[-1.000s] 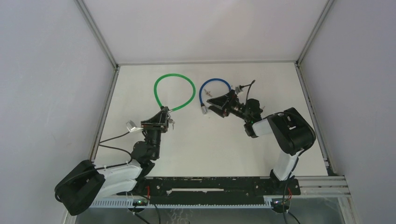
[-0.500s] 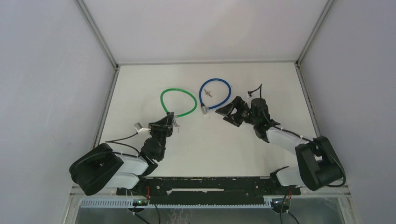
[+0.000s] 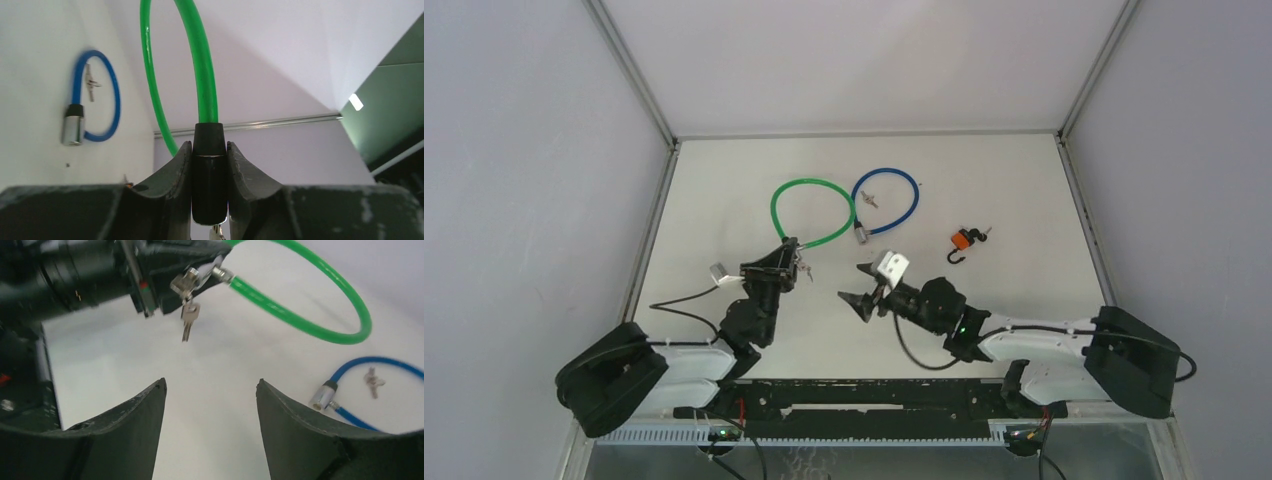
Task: Lock with the key
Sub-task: Lock the lock.
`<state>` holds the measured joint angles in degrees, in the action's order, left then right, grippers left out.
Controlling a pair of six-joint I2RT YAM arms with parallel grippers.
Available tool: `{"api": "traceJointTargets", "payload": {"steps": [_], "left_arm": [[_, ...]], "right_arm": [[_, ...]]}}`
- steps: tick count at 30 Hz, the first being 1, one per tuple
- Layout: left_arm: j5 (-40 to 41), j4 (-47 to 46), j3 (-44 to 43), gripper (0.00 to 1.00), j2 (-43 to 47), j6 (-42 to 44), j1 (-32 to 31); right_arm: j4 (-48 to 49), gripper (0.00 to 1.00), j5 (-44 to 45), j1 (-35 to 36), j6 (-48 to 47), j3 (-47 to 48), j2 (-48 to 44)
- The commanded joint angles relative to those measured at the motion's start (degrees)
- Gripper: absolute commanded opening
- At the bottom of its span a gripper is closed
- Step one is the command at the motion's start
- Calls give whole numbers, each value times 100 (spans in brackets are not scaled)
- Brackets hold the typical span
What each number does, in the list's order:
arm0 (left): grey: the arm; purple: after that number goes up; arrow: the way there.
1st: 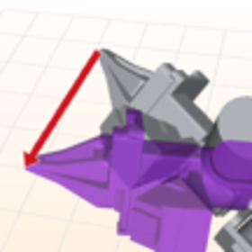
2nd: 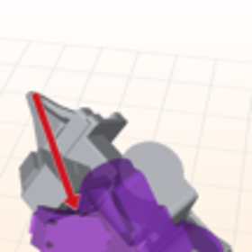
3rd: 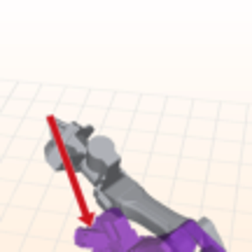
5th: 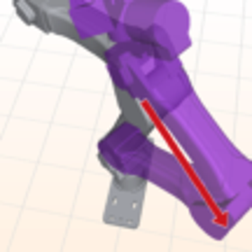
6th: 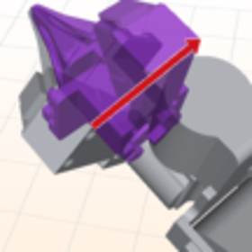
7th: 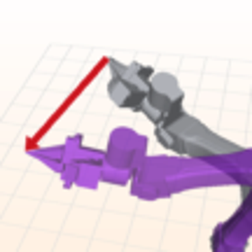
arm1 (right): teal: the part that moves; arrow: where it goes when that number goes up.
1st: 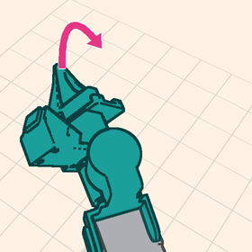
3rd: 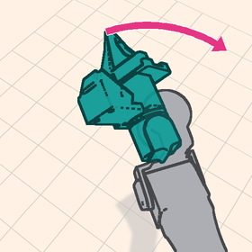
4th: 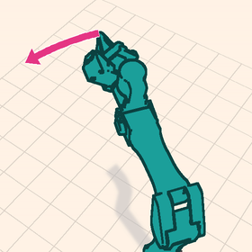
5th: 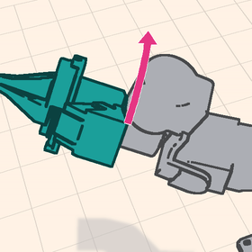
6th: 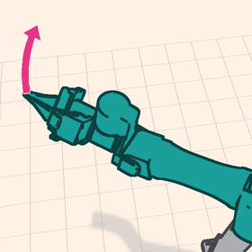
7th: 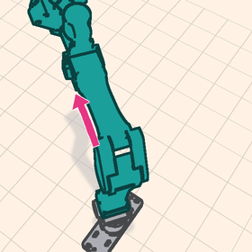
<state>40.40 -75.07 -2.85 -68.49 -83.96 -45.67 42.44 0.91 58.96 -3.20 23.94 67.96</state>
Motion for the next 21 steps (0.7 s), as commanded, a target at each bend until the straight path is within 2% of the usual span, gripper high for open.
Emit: {"api": "traceJointTargets", "payload": {"steps": [1,6,9,15,18,21], "left_arm": [[145,267,-84,0,745,-396,-94],[302,1652,-121,0,1644,-712,-124],[353,2466,-215,0,2220,-640,-124],[459,3745,-277,0,3087,-640,-123],[463,3940,-268,0,3185,-651,-118],[363,3954,-351,0,3191,-546,-116]], "right_arm": [[1370,72,1106,701,-2321,194,573],[3566,73,1869,1329,-4331,275,1784],[4404,71,2104,1523,-5124,512,2308],[4423,67,1571,1625,-5918,901,2650],[4385,66,1235,1626,-6172,1009,2799],[4262,65,1026,1658,-5995,1033,2729]]}}
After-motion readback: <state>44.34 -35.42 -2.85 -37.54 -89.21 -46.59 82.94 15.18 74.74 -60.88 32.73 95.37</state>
